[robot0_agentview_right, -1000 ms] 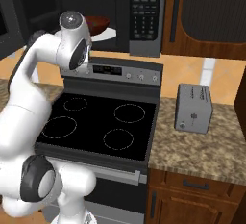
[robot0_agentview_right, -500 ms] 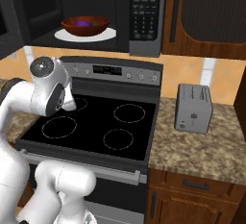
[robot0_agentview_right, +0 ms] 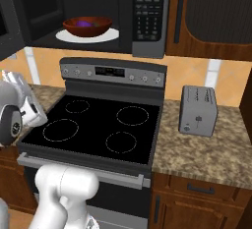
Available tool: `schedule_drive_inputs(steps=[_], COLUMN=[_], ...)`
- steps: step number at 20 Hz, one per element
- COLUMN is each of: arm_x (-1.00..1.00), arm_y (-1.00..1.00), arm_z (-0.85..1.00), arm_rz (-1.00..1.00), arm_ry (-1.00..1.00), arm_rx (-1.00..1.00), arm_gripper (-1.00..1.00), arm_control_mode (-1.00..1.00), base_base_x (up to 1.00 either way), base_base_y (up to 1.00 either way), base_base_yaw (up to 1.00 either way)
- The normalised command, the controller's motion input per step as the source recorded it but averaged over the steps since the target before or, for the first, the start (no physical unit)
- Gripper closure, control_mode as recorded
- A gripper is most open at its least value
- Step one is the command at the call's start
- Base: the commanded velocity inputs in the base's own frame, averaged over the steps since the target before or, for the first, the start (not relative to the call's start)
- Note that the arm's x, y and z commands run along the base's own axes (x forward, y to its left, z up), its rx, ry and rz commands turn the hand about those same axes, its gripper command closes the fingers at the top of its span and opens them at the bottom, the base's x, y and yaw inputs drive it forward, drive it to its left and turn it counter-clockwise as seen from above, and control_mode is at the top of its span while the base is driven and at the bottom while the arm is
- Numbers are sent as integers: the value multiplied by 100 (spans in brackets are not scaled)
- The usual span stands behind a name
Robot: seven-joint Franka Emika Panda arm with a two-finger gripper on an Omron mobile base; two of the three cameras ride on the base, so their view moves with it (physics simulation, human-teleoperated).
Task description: Pick the eggplant from the sink and place it in the bowl. Then pick the bowl and place it in the microwave. Then close the microwave door and press the start button.
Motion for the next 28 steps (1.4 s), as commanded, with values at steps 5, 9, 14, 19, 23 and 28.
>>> schedule_drive_inputs(steps=[5, 9, 14, 19, 23, 28], arm_x=[-100, -100, -100, -95, -50, 48], arm_y=[11, 0, 10, 45, 99, 100], arm_z=[9, -26, -86, -100, -100, -54], arm_rz=[-2, -1, -2, 0, -1, -10], arm_ry=[-35, -32, -17, -6, -6, 0], arm_rx=[0, 0, -4, -17, -18, -15], arm_gripper=[-100, -100, -100, -100, -100, -100], arm_control_mode=[-100, -100, -100, -100, -100, -100], base_base_x=[0, 0, 0, 0, 0, 0], base_base_y=[0, 0, 0, 0, 0, 0], base_base_yaw=[0, 0, 0, 0, 0, 0])
